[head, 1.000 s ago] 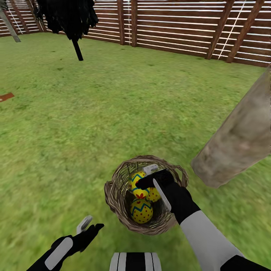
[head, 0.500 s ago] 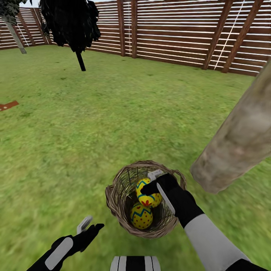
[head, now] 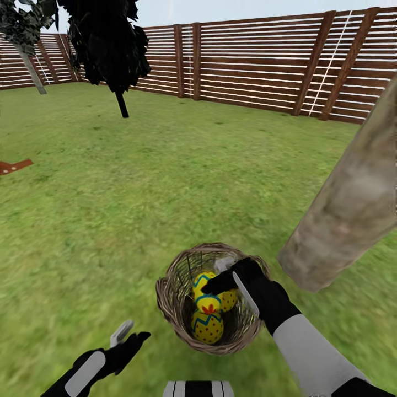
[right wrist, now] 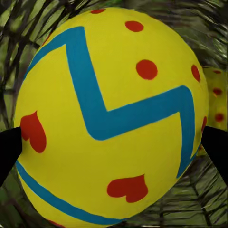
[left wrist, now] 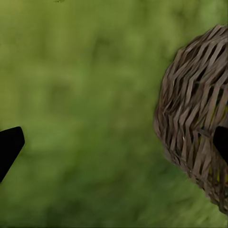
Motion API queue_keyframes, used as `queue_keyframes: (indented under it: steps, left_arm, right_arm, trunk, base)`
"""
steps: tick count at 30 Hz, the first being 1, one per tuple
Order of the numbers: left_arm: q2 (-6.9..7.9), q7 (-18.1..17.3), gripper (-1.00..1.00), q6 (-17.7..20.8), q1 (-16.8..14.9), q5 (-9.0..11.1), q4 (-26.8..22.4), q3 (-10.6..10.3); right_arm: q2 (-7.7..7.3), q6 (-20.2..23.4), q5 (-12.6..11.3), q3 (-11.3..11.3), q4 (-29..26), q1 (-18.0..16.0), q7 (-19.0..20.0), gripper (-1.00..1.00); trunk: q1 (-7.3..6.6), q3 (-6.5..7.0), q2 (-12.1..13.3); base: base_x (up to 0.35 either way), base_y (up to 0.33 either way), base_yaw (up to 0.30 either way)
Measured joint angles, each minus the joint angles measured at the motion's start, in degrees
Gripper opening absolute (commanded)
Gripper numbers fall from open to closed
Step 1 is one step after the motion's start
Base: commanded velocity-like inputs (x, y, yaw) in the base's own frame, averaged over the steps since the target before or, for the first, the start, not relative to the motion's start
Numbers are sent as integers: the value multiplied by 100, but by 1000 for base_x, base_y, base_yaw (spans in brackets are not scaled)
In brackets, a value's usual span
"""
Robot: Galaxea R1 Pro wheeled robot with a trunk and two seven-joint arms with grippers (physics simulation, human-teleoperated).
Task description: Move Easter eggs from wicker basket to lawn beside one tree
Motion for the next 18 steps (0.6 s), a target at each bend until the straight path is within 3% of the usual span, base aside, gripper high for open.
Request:
queue_keyframes:
  steps: [1,4,6,7,11,12,14,16,18]
  left_arm:
    - [1,0,100,0,0,0,4,0]
    - [0,-5,100,0,1,1,6,0]
    - [-4,-7,100,0,0,-6,7,-1]
    - [-1,-8,100,0,1,-7,7,-5]
    - [-4,-8,100,0,0,-7,8,-6]
    - [-5,-10,100,0,0,-7,8,-7]
    - [1,-15,100,0,0,-7,7,-7]
    - [4,-9,100,3,0,-1,7,2]
    - [9,-3,100,7,0,0,7,12]
  right_arm:
    - [-109,-6,26,0,45,0,448,-100]
    - [-647,-12,46,-34,40,-7,1880,-100]
    - [-899,-16,64,-46,39,-9,2797,-100]
    - [-1051,-33,61,-64,28,-9,3077,-100]
    - [-1175,-46,4,-145,6,-10,3436,-100]
    - [-1178,-53,5,-273,4,-10,3610,-100]
    - [-1181,-142,9,-741,2,-10,4022,-100]
    - [-1211,-363,9,-1020,9,-10,4149,-100]
    - [-1215,-382,2,-1038,19,-9,4163,-100]
  trunk:
    - [-3,22,1]
    - [-11,89,5]
    - [-16,133,8]
    - [-18,156,9]
    - [-29,244,15]
    - [-31,266,16]
    - [-36,311,19]
    - [-41,355,21]
    - [-47,399,24]
  base:
    - [0,0,0]
    - [0,0,0]
    - [0,0,0]
    - [0,0,0]
    - [0,0,0]
    - [0,0,0]
    - [0,0,0]
    - [0,0,0]
    - [0,0,0]
